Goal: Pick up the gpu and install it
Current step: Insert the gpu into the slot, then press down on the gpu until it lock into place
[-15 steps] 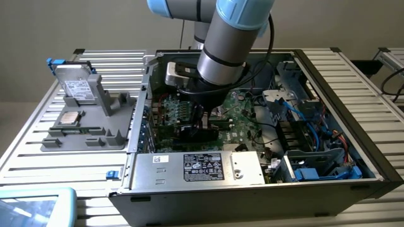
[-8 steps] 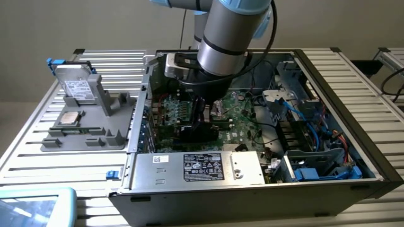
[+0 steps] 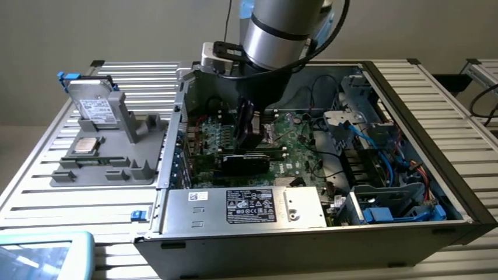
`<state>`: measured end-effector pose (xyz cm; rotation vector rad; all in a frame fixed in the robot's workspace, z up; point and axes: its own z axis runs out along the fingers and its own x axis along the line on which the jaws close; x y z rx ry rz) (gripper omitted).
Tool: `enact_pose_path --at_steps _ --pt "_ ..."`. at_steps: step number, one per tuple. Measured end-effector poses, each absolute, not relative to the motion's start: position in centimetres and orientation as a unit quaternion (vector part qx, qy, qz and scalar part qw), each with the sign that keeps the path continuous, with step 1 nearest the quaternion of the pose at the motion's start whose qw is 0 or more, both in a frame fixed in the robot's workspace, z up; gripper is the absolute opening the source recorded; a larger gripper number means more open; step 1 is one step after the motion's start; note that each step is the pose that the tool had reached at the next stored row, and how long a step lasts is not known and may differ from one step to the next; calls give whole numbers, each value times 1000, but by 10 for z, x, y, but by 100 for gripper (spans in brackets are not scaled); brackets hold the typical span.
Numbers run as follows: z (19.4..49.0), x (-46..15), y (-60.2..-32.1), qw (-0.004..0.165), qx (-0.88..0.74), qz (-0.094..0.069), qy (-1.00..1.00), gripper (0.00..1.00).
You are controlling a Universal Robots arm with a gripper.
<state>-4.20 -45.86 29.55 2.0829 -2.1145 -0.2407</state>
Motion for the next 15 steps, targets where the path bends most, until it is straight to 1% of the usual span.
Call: enact_pose_path --at_steps 3,6,15 --pt "309 -43 -459 82 697 -80 -708 47" --pt "316 -48 -459 80 697 -78 -708 47" --pt "316 -48 -459 77 698 -76 -708 47"
